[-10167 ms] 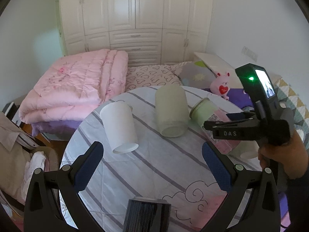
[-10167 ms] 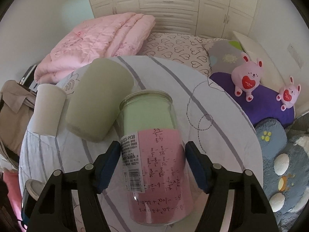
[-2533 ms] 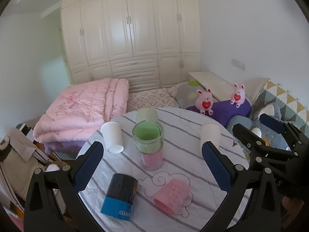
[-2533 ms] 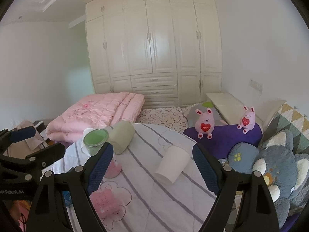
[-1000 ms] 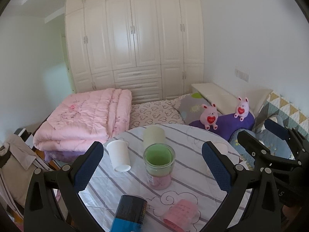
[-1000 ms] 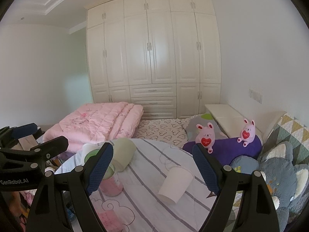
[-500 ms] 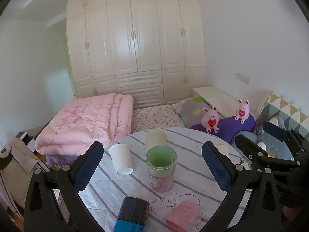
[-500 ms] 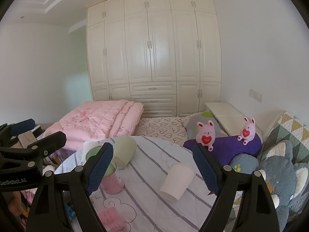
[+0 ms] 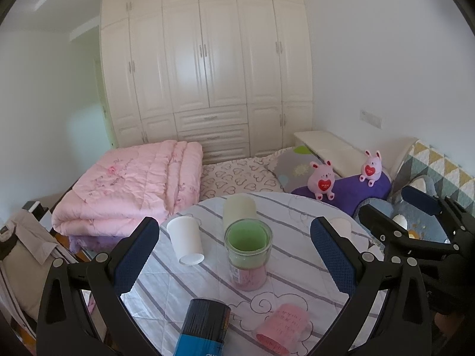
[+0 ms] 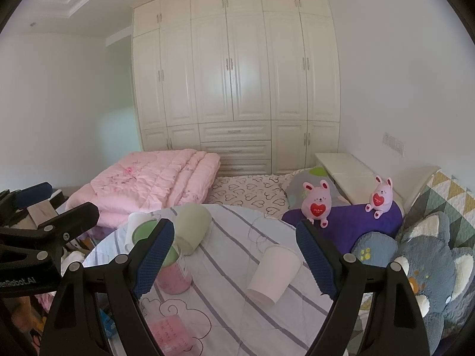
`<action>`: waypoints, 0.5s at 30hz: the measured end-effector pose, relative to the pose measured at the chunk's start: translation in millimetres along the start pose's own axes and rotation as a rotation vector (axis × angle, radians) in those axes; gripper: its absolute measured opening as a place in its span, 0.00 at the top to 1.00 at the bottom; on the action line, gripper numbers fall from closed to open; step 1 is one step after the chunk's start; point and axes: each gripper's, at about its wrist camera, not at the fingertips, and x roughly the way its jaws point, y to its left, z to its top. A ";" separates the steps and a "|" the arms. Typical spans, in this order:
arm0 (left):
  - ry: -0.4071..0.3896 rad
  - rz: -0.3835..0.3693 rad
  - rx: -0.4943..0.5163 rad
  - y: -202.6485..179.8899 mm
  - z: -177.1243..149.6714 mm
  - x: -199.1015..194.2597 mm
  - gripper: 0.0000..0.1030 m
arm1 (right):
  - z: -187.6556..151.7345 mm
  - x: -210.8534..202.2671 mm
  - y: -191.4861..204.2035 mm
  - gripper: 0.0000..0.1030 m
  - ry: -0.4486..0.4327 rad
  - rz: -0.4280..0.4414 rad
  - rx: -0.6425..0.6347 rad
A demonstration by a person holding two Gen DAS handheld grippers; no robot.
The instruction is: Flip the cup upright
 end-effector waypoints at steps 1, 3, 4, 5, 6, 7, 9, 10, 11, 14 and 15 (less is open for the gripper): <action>0.000 -0.002 0.000 0.6 0.1 -0.1 0.00 | 0.0 0.1 -0.1 0.17 0.000 0.001 0.000; 0.000 0.000 -0.001 0.3 0.3 0.3 0.00 | -0.6 -0.5 -0.4 0.17 0.001 0.001 -0.001; 0.000 -0.001 0.002 0.1 0.5 0.3 0.00 | -0.3 0.0 0.1 0.17 0.001 0.001 0.000; 0.000 -0.002 0.005 0.4 0.4 0.4 0.00 | -0.6 -0.2 0.0 0.17 0.003 0.000 -0.001; 0.001 -0.006 0.003 0.6 0.5 0.8 0.00 | -0.7 -0.3 -0.1 0.17 0.004 0.001 -0.001; 0.004 -0.014 0.002 1.0 0.1 1.1 0.00 | -0.6 0.3 1.4 0.17 0.007 0.001 -0.002; 0.006 -0.022 -0.004 3.0 -0.4 2.7 0.00 | -0.9 0.9 2.4 0.17 0.012 0.000 -0.004; 0.006 -0.024 -0.005 4.2 -0.6 2.7 0.00 | -1.3 0.6 2.5 0.17 0.013 -0.001 -0.006; 0.007 -0.024 -0.006 5.5 -0.9 3.0 0.00 | -0.7 1.3 3.6 0.17 0.012 0.000 -0.006; 0.011 -0.023 -0.012 9.2 -2.6 2.8 0.00 | -0.7 4.3 4.7 0.17 0.021 0.003 -0.011; 0.014 -0.027 -0.013 11.1 -2.9 3.3 0.00 | -0.7 6.4 5.7 0.17 0.025 0.005 -0.013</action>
